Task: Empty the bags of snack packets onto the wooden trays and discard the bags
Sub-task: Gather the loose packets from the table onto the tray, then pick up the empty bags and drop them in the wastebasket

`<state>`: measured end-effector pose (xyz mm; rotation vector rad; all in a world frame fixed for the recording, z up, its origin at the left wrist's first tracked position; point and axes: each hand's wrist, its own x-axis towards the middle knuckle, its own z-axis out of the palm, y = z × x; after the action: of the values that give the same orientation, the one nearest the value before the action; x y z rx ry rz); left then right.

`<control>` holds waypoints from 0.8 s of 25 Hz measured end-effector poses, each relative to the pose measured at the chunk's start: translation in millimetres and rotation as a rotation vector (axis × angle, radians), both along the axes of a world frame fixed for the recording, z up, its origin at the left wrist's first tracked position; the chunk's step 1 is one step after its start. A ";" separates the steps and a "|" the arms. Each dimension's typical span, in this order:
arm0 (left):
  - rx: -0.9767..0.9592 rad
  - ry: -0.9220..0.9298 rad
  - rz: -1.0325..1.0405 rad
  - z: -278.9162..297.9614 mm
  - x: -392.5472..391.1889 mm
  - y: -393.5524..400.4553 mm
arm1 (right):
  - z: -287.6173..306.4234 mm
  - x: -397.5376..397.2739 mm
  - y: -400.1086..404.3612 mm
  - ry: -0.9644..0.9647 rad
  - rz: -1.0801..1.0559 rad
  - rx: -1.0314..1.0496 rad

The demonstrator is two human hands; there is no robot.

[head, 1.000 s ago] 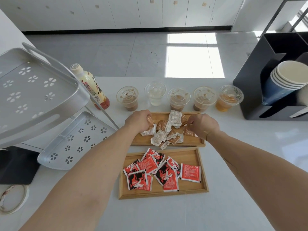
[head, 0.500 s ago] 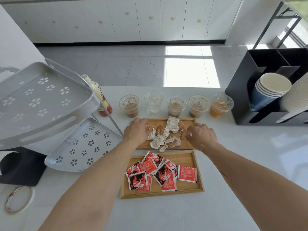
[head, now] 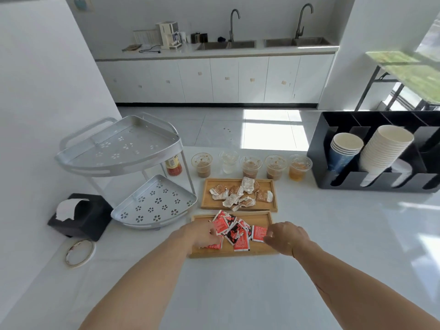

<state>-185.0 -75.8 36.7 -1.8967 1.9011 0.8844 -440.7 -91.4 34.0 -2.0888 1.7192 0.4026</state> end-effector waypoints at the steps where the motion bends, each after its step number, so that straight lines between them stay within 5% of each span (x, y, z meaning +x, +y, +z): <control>1: 0.024 -0.004 -0.011 2.5 2.9 13.8 | 2.8 -0.1 12.8 -0.002 0.006 0.027; 9: 0.044 0.032 0.146 1.8 56.6 129.7 | 7.7 31.6 95.8 0.028 0.123 0.163; 20: 0.006 0.014 0.491 7.1 221.8 283.4 | 13.4 187.6 156.6 0.010 0.415 0.149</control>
<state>36.9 207.6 43.8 -2.4061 1.4508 1.0334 -253.1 65.2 47.4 -2.3267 1.2090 0.6408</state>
